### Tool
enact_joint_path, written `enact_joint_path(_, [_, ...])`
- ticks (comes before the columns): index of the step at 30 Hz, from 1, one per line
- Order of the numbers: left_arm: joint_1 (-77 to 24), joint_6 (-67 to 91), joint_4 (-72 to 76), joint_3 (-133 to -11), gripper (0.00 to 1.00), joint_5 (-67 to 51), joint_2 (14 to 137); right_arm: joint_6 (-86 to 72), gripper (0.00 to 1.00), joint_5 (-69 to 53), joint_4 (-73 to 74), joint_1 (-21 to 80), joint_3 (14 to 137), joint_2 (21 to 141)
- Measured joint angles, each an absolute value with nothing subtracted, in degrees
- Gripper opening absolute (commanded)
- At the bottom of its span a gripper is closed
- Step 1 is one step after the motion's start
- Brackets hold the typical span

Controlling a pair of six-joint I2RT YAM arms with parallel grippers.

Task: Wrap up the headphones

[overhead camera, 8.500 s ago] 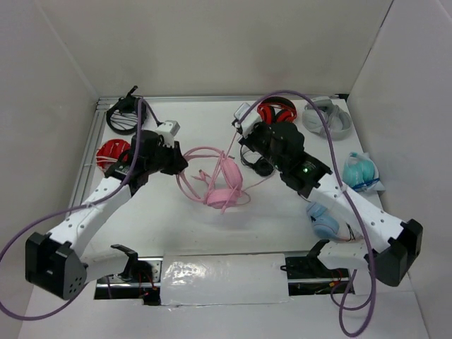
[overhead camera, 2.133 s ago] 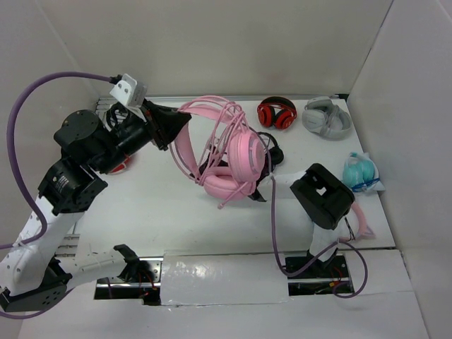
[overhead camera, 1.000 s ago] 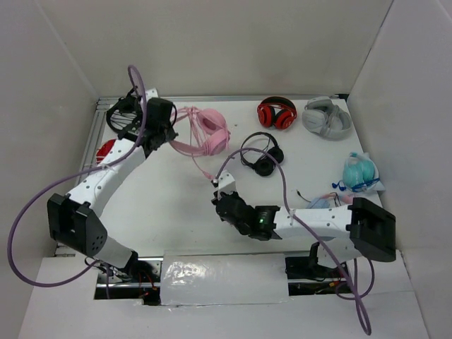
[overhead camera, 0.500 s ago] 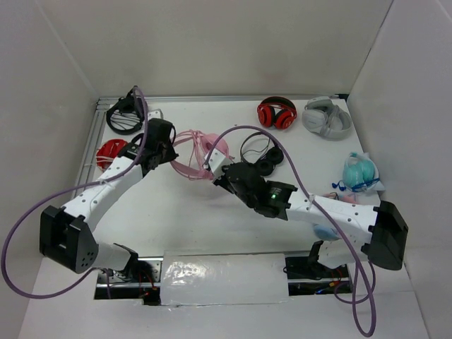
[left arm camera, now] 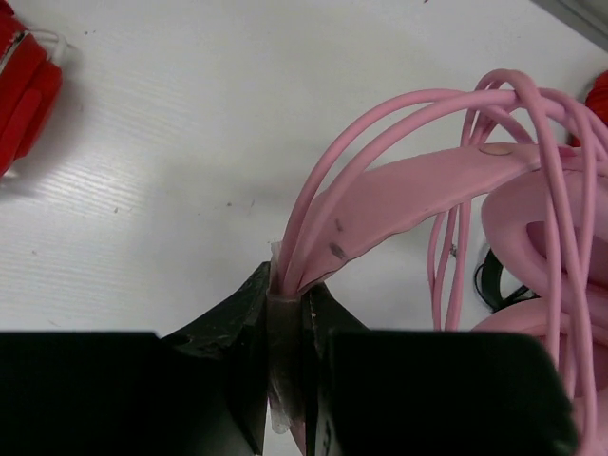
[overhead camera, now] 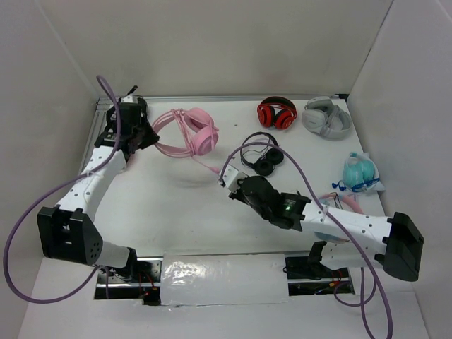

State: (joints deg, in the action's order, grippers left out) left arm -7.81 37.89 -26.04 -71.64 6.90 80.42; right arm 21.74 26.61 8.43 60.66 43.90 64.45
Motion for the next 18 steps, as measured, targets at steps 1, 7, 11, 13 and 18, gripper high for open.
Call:
enact_joint_path(1, [-7.77,37.91,-25.52,-71.72,0.00,6.44,80.44,21.52,0.00,27.00,8.16,60.77,43.09,64.47])
enact_joint_path(7, [-11.86,37.47,-22.59,-68.82,0.00,6.04,80.62,24.03,0.00,32.38,7.38,61.32,45.58,66.94])
enact_joint_path(11, [-13.10,36.82,-22.92,-66.87,0.00,4.78,82.15,28.88,0.00,36.05,7.79,61.34,52.14,71.16])
enact_joint_path(13, [-13.15,36.25,-22.13,-64.95,0.00,4.08,82.39,31.18,0.00,36.23,8.10,61.06,54.48,71.77])
enact_joint_path(18, [-14.37,35.27,-19.86,-60.42,0.00,1.87,81.71,36.03,0.05,31.55,9.85,57.80,58.46,71.92])
